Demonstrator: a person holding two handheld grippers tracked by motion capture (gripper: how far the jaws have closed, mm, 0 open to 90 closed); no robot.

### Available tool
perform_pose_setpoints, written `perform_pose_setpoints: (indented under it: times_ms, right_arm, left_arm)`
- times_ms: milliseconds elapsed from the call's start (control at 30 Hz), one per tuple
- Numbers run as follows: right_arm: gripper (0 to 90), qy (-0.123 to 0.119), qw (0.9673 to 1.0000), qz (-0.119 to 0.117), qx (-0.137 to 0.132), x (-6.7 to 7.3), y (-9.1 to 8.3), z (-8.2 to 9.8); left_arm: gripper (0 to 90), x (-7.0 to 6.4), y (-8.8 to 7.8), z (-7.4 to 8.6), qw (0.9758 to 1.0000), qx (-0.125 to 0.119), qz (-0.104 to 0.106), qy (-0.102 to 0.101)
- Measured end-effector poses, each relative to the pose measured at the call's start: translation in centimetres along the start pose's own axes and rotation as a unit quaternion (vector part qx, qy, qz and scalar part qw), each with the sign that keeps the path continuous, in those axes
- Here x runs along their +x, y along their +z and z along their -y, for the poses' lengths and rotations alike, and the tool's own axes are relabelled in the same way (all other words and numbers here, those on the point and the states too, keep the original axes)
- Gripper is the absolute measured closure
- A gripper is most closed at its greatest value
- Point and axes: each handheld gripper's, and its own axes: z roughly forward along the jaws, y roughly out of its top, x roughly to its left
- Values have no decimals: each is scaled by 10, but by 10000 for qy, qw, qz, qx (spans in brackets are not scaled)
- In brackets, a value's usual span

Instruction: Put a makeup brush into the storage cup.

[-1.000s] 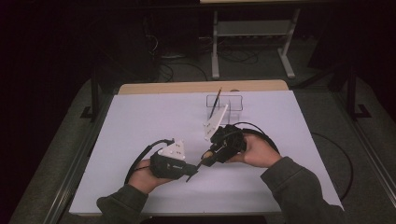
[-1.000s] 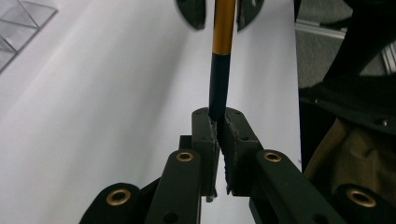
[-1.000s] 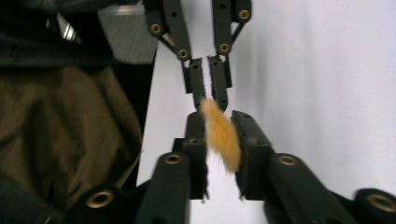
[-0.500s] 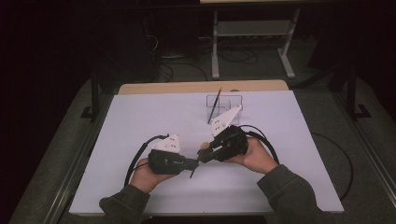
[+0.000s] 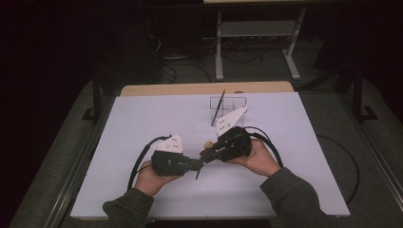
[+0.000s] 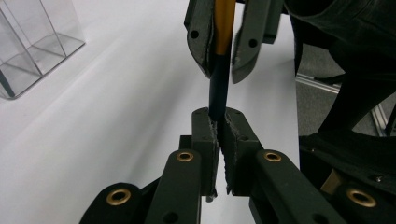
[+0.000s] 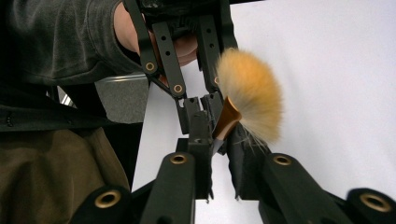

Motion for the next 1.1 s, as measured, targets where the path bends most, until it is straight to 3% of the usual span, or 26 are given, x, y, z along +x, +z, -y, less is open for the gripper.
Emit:
perform_pose_setpoints:
  times_ms: [233,500,1100]
  right_arm:
    - [827,36,9999,-127,32,-2,0,1]
    - [828,46,9989,-61,472,-5,-1,0]
    - [829,246,9952,214,921,-23,-17,3]
  left_arm:
    - [826,-1,3,0,9999,105,-15,75]
    - [716,0,2,2,9993,284,-156,163]
    - [629,2,-18,30,9974,438,-575,-19]
